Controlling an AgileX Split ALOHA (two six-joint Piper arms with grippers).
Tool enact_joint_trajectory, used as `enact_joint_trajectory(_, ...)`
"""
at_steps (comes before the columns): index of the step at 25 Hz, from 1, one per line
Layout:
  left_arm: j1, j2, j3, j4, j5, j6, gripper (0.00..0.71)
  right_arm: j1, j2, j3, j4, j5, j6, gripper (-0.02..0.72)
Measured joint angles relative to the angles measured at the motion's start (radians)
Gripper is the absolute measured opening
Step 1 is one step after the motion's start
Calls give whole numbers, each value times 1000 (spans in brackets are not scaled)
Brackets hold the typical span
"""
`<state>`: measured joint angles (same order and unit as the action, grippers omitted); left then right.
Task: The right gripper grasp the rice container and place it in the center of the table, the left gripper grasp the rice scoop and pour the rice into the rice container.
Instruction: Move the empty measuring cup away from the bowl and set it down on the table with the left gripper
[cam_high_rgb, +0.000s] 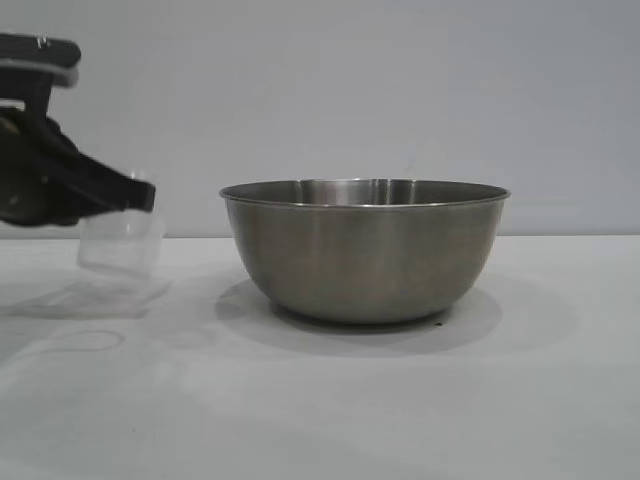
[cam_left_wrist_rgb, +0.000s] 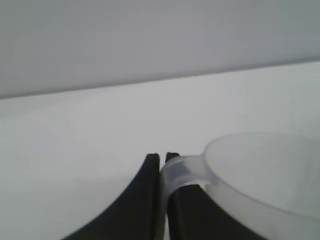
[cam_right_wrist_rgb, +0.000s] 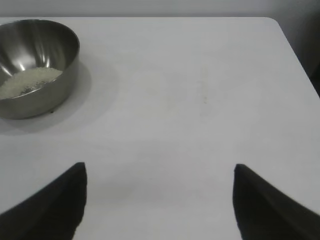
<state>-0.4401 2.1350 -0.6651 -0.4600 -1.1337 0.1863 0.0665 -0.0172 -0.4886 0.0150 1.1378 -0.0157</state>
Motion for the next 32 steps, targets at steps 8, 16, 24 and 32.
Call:
enact_joint_trajectory(8, 0, 0, 0, 2, -2, -2, 48, 0, 0, 0, 0, 0, 0, 566)
enact_joint_trajectory(16, 0, 0, 41, -6, -2, -2, 272, 0, 0, 0, 0, 0, 0, 566)
enact_joint_trajectory(24, 0, -99, 192, -12, -2, -2, 298, 0, 0, 0, 0, 0, 0, 566)
enact_joint_trajectory(32, 0, -245, 340, 133, -2, -100, 298, 0, 0, 0, 0, 0, 0, 566)
